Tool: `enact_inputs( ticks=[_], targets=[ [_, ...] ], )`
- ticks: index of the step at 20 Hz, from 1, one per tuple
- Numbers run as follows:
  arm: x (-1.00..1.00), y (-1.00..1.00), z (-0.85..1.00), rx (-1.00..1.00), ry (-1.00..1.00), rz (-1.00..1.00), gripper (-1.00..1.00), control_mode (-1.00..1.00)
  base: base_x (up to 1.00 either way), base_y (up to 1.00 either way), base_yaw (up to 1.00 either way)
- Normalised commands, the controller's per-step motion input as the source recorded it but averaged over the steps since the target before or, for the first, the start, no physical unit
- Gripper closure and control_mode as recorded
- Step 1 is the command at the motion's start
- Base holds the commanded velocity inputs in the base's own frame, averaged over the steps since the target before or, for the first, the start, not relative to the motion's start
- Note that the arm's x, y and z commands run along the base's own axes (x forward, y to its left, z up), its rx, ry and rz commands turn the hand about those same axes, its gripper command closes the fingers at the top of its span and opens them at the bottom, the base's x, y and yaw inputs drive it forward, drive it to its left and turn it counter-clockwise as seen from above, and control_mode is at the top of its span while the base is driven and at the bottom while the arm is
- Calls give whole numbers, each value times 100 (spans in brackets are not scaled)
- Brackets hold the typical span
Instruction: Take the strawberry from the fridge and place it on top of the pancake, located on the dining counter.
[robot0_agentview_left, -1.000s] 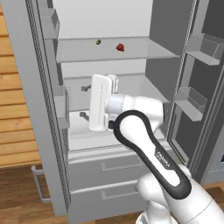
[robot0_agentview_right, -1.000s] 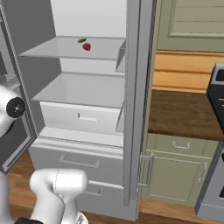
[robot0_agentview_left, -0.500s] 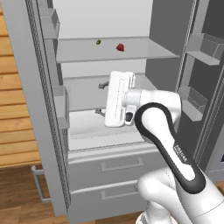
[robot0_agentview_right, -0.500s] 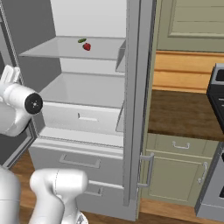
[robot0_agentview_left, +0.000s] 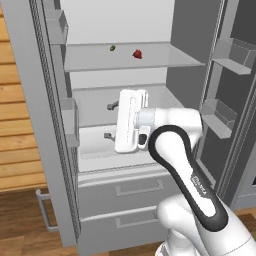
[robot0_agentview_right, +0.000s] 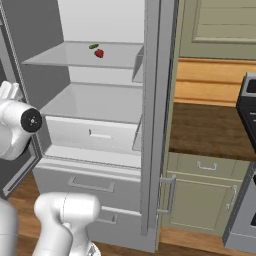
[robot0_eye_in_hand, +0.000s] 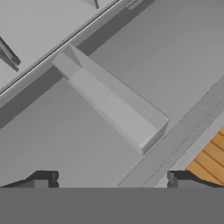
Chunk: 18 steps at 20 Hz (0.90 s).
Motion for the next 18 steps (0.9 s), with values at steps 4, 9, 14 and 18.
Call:
enact_inputs(
  ticks=[4,9,14,18],
  targets=[
    [0,2,0,0,2,0,-100,-100,0,0,0],
    [-11,1,19,-12,33,-1,-100,-100,0,0,0],
    [-4,-1,35,-26,57,-26,-100,-100,0,0,0],
    [-9,-33,34,-22,62,-31,-100,-100,0,0,0]
  ],
)
